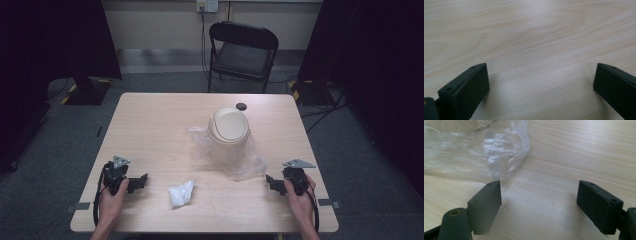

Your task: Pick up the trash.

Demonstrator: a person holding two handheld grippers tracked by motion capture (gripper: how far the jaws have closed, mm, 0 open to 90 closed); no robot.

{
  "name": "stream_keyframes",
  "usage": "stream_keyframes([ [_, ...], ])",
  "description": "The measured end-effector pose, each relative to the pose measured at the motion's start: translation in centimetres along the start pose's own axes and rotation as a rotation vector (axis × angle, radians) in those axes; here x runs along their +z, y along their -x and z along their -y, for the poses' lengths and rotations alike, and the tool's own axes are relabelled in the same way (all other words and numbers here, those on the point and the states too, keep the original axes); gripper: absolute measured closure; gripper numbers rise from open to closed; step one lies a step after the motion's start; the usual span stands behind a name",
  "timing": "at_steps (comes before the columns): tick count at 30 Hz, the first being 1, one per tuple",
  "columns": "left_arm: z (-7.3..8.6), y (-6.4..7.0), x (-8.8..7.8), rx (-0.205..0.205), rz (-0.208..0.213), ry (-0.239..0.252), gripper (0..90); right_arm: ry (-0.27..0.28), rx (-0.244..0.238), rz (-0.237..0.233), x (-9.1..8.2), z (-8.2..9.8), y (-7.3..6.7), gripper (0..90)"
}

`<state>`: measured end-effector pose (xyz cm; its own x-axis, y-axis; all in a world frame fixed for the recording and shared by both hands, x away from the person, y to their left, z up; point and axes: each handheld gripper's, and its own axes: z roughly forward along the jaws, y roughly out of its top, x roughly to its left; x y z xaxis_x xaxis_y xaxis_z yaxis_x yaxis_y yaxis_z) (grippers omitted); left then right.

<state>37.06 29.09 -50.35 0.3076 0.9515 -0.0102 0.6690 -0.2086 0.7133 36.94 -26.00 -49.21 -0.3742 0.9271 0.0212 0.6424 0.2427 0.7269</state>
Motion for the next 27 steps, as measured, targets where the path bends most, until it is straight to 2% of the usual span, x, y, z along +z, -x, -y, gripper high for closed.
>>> stream_keyframes([
  [4, 0.0, 0.0, 0.0, 0.000, 0.000, 0.000, 0.0, 0.046, 0.003, -0.037, -1.6, -0.7, -0.8, 18.9],
  [6, 0.0, 0.0, 0.0, 0.001, 0.001, 0.000, 0.0, 0.056, -0.007, -0.052, -1.8, -1.0, -1.0, 19.0],
  [7, 0.0, 0.0, 0.0, 0.001, 0.000, 0.000, 0.0, 0.066, -0.014, -0.082, -1.9, -1.4, -1.4, 20.0],
  [10, 0.0, 0.0, 0.0, 0.001, 0.001, 0.000, 0.0, 0.094, -0.010, -0.094, -1.9, -1.8, -1.9, 22.4],
  [11, 0.0, 0.0, 0.0, 0.001, 0.001, 0.000, 0.0, 0.096, -0.028, -0.113, -1.8, -2.3, -2.5, 22.4],
  [15, 0.0, 0.0, 0.0, 0.001, 0.001, 0.000, 0.0, 0.089, -0.052, -0.141, -1.8, -2.8, -3.5, 21.9],
  [16, 0.0, 0.0, 0.0, 0.001, 0.001, 0.000, 0.0, 0.091, -0.067, -0.156, -1.9, -3.3, -4.2, 21.4],
  [21, 0.0, 0.0, 0.0, 0.001, 0.001, 0.000, 0.0, 0.111, -0.089, -0.194, -2.0, -4.4, -5.4, 20.8],
  [26, 0.0, 0.0, 0.0, 0.001, 0.001, 0.000, 0.0, 0.131, -0.107, -0.217, -2.4, -6.3, -6.3, 19.6],
  [27, 0.0, 0.0, 0.0, 0.001, 0.001, 0.000, 0.0, 0.143, -0.118, -0.227, -2.7, -7.1, -6.8, 19.5],
])
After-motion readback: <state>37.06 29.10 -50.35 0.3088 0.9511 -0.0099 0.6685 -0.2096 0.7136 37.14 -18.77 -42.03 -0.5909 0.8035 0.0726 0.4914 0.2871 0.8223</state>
